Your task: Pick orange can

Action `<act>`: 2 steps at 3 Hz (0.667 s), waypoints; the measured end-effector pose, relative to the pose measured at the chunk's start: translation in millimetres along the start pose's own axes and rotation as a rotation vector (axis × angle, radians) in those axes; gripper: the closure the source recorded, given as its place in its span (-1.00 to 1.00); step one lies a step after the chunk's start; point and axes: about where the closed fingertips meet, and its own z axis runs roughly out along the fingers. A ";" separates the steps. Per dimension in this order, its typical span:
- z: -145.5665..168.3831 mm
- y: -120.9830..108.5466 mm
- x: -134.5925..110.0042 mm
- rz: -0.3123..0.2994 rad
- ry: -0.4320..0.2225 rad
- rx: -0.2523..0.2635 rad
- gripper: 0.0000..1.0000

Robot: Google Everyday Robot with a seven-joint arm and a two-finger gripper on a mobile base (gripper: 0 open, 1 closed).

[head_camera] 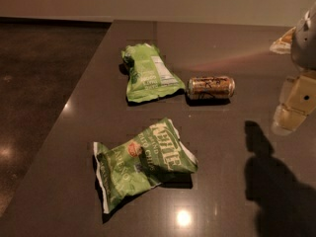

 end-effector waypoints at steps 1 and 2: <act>0.0 -0.1 0.0 0.000 0.000 0.000 -1.00; 21.6 -26.2 -10.2 0.018 -0.035 0.004 -1.00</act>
Offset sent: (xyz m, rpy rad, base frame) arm 0.0842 0.0124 -0.0339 0.0949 -0.0098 -0.0258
